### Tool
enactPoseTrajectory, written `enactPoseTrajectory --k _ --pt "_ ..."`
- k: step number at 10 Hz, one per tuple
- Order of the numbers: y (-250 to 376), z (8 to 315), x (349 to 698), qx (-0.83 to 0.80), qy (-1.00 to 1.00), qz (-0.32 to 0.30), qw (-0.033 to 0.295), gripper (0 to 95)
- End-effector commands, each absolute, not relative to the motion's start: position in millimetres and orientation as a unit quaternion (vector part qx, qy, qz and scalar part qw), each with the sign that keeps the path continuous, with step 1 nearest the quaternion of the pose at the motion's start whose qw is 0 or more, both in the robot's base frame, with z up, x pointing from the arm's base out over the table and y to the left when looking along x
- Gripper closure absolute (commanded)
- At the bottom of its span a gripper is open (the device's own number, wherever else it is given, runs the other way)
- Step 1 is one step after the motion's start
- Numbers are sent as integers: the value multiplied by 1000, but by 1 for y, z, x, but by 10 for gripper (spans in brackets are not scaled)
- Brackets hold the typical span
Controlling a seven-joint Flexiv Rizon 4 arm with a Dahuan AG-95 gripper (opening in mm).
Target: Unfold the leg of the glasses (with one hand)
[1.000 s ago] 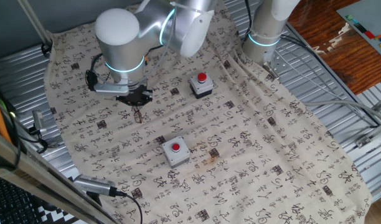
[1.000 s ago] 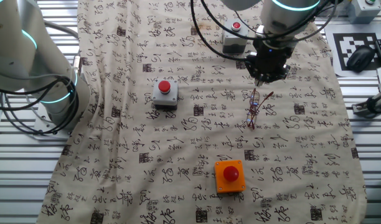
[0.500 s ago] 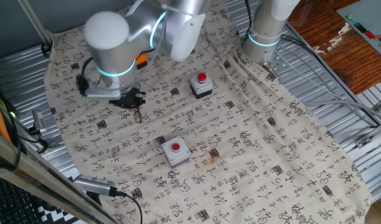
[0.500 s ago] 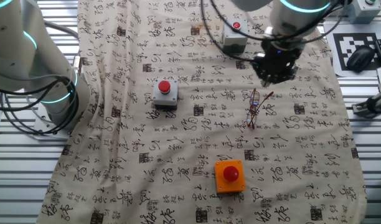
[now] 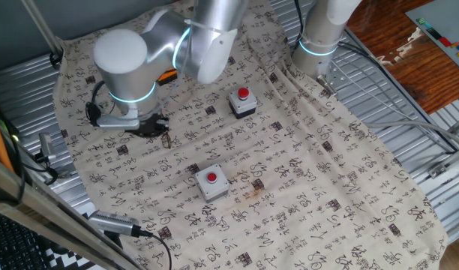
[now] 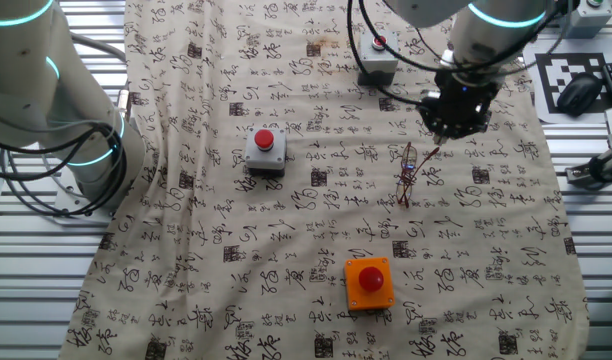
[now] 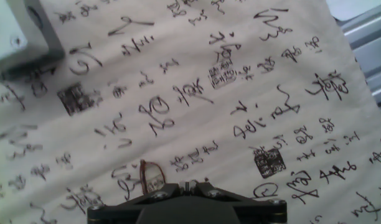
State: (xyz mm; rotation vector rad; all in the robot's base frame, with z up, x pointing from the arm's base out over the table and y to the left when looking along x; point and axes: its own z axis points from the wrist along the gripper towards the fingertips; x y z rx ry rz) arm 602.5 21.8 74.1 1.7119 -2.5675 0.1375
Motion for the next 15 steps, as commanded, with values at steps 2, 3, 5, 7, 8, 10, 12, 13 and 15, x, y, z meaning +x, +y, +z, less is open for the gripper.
enactPoseTrajectory --k 2,3,5,7,8,10,12,13,15 --pt "4 69 593 567 -822 43 29 950" --pt "-1 66 585 567 -822 41 28 950" --pt "-10 65 574 569 -821 37 32 950" --pt "-17 69 568 575 -816 32 38 950" --pt "-25 73 564 582 -811 26 47 950" --pt "-33 74 561 593 -803 22 52 950" --pt "-39 74 557 604 -795 17 51 950" --pt "-41 73 555 607 -793 16 50 950" --pt "-42 73 554 607 -793 12 47 950"
